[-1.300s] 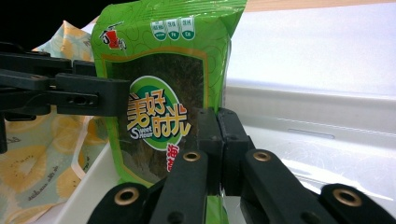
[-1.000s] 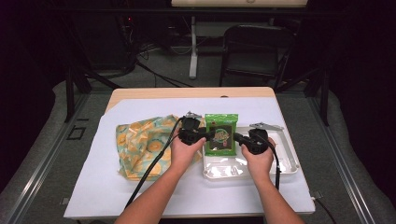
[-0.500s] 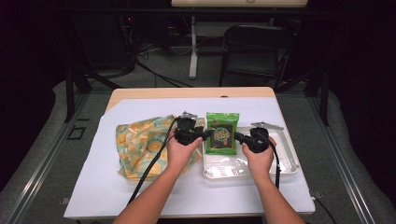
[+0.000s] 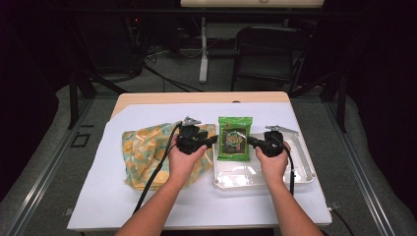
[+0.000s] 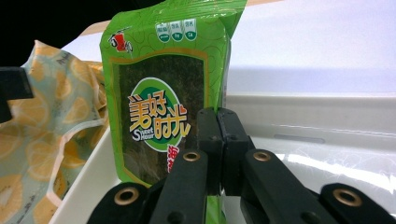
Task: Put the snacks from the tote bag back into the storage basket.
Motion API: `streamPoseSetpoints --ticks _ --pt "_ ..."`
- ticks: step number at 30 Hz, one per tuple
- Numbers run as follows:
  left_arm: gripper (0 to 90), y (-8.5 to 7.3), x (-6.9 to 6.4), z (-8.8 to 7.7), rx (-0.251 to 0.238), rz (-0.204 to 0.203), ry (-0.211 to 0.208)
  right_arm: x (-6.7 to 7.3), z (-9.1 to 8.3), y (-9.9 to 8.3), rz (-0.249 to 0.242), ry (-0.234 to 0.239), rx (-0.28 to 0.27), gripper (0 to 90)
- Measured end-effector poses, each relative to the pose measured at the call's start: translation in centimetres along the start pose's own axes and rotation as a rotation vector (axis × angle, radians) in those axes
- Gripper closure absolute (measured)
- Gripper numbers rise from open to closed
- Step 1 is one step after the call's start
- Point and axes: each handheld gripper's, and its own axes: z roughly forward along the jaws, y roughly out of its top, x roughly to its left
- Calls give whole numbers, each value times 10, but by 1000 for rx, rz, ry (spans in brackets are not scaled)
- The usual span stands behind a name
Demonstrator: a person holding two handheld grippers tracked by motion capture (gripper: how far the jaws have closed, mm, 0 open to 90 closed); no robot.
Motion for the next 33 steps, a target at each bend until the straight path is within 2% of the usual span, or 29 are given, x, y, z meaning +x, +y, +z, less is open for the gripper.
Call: streamPoseSetpoints --ticks 8,16,23,33 --pt "535 -4 7 -12 1 1 15 -5 6 4 25 3 7 899" --pt "535 -9 15 -23 -16 -25 36 -9 17 3 79 15 30 900" --pt "534 -12 21 -28 -18 -35 51 -12 23 2 104 4 44 900" --pt "529 -12 22 -28 -26 -43 54 -12 22 2 94 -3 44 872"
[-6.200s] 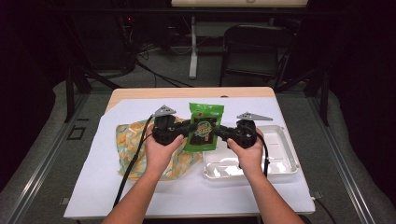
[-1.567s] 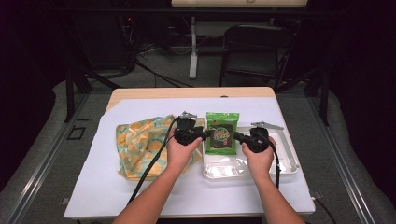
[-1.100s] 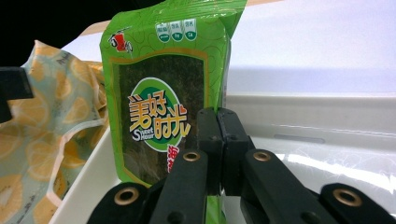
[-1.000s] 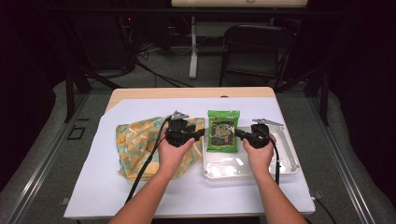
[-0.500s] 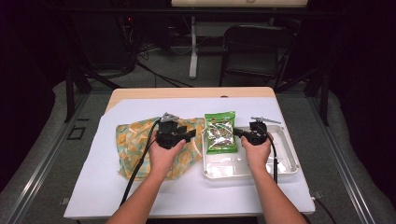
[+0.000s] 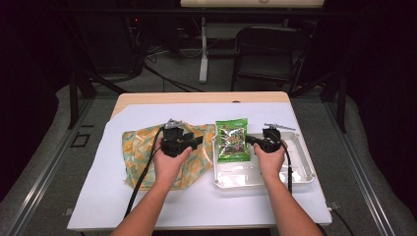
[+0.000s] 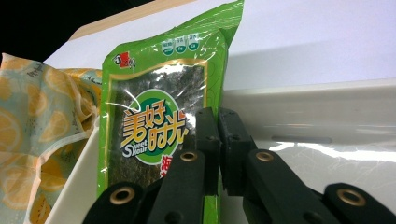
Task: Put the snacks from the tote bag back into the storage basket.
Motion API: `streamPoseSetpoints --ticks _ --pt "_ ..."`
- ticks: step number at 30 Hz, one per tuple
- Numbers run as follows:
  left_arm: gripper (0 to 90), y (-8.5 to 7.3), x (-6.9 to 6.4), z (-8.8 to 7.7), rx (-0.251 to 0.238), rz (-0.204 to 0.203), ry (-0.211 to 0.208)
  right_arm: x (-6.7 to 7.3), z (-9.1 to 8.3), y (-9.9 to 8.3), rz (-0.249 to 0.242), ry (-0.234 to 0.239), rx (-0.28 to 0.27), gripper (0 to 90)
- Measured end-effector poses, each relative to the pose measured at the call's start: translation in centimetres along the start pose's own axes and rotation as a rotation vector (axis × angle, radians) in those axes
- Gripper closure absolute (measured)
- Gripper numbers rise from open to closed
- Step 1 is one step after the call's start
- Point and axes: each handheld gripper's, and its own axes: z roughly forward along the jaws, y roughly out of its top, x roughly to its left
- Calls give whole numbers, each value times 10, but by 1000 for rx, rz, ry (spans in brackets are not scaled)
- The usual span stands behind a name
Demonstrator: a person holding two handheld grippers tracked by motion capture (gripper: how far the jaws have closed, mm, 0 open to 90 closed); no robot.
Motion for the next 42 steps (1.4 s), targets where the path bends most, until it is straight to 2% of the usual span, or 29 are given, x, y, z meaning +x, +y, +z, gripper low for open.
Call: streamPoseSetpoints --ticks 10,13,21,42 --pt "524 0 1 1 2 -10 -5 2 1 -1 -13 -14 -5 806" --pt "522 0 2 1 9 -11 -7 1 2 -1 -1 -19 -17 783" --pt "516 0 3 0 9 -11 -9 2 1 -1 -3 -13 -22 679" --pt "511 1 4 -1 6 -21 -11 2 0 -1 -12 -15 -25 632"
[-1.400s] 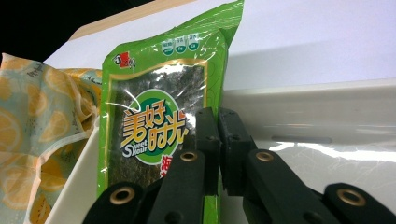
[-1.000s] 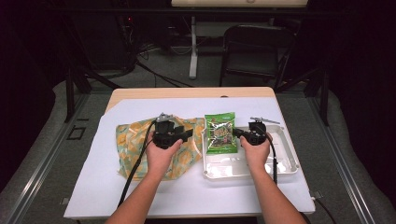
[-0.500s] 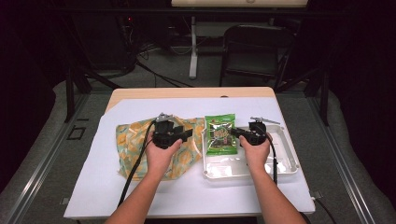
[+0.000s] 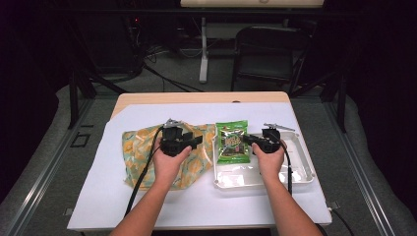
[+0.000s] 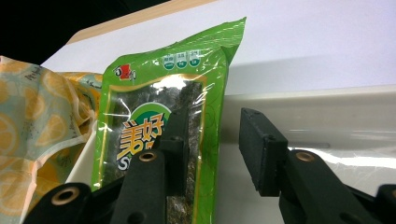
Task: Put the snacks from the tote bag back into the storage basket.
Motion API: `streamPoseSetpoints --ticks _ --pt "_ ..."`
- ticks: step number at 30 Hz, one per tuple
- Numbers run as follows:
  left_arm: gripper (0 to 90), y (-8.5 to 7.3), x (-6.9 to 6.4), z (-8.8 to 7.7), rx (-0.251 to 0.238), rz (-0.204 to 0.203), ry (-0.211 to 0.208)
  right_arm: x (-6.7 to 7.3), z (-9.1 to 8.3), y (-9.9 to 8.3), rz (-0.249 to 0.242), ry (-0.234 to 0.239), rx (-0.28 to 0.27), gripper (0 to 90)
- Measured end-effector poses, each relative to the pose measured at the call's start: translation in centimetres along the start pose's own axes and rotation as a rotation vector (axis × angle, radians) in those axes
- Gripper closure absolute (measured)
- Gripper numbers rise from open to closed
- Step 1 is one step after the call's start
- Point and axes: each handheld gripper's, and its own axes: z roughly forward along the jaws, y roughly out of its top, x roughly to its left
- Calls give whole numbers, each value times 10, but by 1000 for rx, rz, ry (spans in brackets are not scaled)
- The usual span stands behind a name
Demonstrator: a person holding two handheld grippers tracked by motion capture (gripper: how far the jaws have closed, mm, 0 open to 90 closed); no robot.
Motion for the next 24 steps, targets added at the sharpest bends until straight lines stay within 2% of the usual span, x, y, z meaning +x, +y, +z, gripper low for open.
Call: streamPoseSetpoints --ticks 13,24 --pt "506 1 1 -4 -23 -2 5 2 -5 3 8 9 -34 593" --pt "487 7 7 -22 -47 15 23 4 -11 6 2 21 -63 559"
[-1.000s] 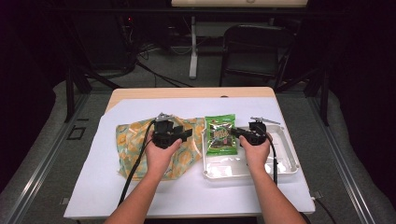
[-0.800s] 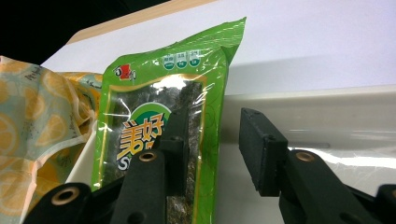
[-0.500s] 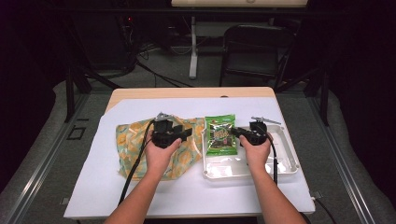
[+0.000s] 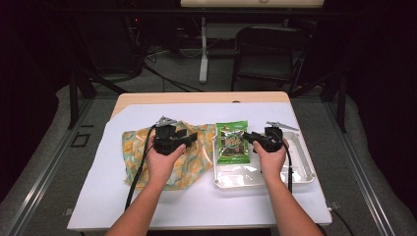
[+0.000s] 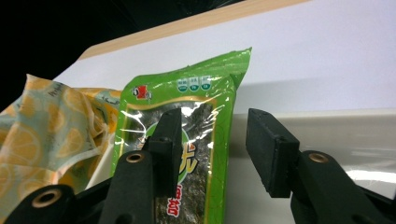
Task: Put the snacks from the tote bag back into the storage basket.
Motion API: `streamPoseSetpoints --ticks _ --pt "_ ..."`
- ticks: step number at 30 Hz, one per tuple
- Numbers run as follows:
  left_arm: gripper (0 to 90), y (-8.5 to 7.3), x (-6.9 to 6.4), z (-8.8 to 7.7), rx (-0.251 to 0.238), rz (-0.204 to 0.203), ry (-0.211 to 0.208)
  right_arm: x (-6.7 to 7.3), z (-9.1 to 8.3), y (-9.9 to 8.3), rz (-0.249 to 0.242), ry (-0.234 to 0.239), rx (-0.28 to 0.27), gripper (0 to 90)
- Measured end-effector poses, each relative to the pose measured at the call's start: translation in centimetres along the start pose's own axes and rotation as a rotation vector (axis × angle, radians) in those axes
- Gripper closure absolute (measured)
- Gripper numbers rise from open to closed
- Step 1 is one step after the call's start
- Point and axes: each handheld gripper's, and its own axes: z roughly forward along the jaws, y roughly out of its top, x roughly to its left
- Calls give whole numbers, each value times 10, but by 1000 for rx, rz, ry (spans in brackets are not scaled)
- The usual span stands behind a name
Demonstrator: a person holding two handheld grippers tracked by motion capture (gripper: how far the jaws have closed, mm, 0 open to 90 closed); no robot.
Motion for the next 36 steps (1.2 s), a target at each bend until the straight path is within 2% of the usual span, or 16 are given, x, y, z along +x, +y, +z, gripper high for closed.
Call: streamPoseSetpoints --ticks 5,8,19,25,34,36 --pt "483 3 6 -11 -29 -11 16 5 -6 4 -12 13 -18 554" --pt "478 4 10 -18 -39 -7 23 10 -9 7 -39 27 -23 554" --pt "471 5 21 -45 -70 3 51 45 -21 12 -134 114 -49 535" --pt "465 3 29 -63 -68 22 85 66 -31 15 -193 171 -59 527" --pt "462 -8 41 -97 -100 61 136 96 -37 18 -263 243 -50 530" --pt "462 -12 46 -104 -116 53 144 103 -38 20 -278 256 -58 530"
